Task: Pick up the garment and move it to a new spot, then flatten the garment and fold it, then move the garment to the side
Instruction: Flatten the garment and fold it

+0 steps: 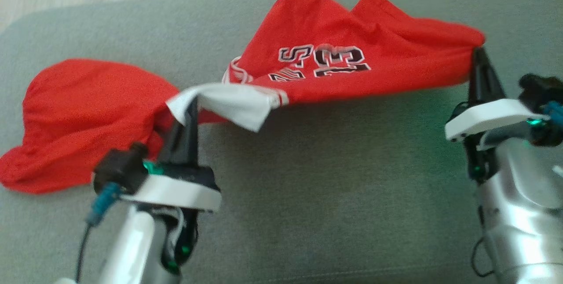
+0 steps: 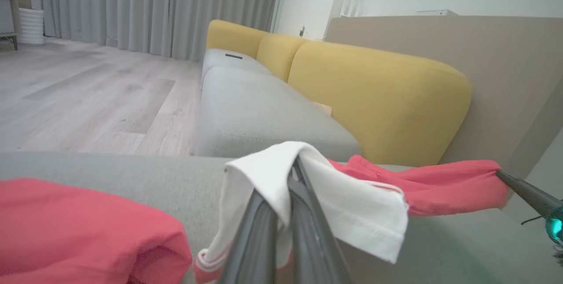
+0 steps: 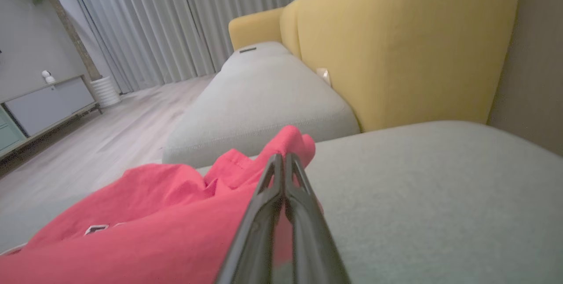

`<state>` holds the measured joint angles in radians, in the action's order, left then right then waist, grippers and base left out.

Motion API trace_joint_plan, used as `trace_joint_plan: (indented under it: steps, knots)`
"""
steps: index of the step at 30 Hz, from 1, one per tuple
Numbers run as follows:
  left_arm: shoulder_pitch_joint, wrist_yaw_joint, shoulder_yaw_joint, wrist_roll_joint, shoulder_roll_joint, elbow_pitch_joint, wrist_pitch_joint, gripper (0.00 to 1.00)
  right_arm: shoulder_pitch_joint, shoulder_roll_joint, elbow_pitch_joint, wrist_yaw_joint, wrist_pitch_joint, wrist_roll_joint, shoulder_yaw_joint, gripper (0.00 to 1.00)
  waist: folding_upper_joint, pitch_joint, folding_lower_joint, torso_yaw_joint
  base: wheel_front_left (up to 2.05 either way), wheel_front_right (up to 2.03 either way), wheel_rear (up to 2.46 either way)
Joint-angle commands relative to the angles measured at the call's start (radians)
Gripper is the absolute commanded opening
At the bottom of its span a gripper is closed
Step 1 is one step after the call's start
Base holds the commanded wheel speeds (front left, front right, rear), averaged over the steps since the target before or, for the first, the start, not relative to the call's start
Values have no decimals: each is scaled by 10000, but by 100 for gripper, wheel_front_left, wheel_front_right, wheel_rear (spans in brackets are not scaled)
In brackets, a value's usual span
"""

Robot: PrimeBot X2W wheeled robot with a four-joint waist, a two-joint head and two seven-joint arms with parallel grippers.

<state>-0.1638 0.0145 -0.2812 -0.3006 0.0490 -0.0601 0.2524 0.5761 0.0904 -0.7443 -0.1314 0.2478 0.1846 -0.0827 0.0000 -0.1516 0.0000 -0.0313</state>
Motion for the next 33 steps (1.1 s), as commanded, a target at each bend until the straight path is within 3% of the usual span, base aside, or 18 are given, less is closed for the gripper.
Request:
trace_joint_plan:
  steps: [1, 12, 19, 23, 28, 33]
  knots:
    - [-681, -70, 458, 56, 13, 505, 93, 0, 4, 140, 561, 7, 110, 124, 311, 0, 0, 230, 0, -226, 0, 0, 0]
    - [-2080, -570, 1678, 241, 13, 1762, 93, 0, -768, 1290, 5316, 7, -1363, 437, 890, 0, 0, 1258, 0, -868, 0, 0, 0]
    - [-1981, -642, 1991, 383, 168, 2982, 35, 0, -1683, 1357, 8262, 7, -2994, 79, 271, 0, 0, 1459, 0, -1050, 0, 0, 0]
    - [-1909, -706, 1931, 449, 499, 3624, -583, 0, -2177, 1185, 9488, 7, -3903, -125, -127, 0, 0, 1129, 0, -1061, 0, 0, 0]
    - [-2815, -983, 1697, 383, 1011, 3226, -1601, 0, -1916, 1153, 9620, 7, -4369, -81, -143, 0, 0, 149, 0, -1039, 0, 0, 0]
    - [-5248, -1280, 1412, 320, 1708, 1628, -2243, 0, 24, 1488, 8098, 7, -4362, 161, 409, 0, 0, -1195, 0, -1095, 0, 0, 0]
